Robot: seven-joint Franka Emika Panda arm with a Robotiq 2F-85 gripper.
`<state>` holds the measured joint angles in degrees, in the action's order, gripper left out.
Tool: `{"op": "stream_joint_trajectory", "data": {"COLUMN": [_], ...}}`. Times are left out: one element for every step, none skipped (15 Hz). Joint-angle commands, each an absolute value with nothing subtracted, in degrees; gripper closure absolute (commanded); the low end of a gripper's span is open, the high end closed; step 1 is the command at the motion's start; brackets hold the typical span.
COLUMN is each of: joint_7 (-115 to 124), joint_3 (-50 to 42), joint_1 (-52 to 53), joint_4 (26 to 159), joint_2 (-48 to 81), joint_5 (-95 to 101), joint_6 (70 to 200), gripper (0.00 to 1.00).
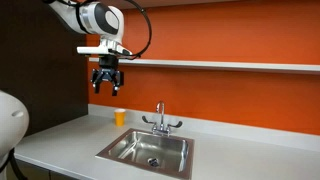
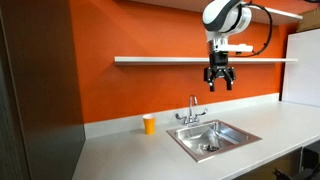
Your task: Take the packet out of the sink.
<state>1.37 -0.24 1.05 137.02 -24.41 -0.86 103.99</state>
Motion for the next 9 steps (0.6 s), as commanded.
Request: {"op": "stream_joint_trajectory", "data": {"joint_7": [1.26, 1.26, 1.26, 1.26, 1.26, 1.07, 1.13, 1.2, 1.04], "joint_3": [0.03, 0.03, 0.03, 0.03, 0.03, -0.18, -0.21, -0.3, -0.49], "joint_1": [0.73, 0.73, 0.73, 0.74, 0.74, 0.64, 0.49, 0.29, 0.1], "joint_4": [136.95, 136.95, 136.95, 136.95, 136.95, 136.65, 136.51, 136.3, 136.18], "joint_2": [-24.36, -24.36, -24.36, -24.36, -24.36, -23.24, -22.28, -20.77, -18.89], "joint_5": [-0.95, -0.95, -0.95, -0.95, -0.95, -1.07, -0.76, -0.45, -0.24], "joint_6": [103.92, 103.92, 103.92, 103.92, 103.92, 105.03, 105.98, 107.4, 109.42], "gripper": [0.0, 0.0, 0.0, 0.0, 0.0, 0.0, 0.0, 0.0, 0.0]}}
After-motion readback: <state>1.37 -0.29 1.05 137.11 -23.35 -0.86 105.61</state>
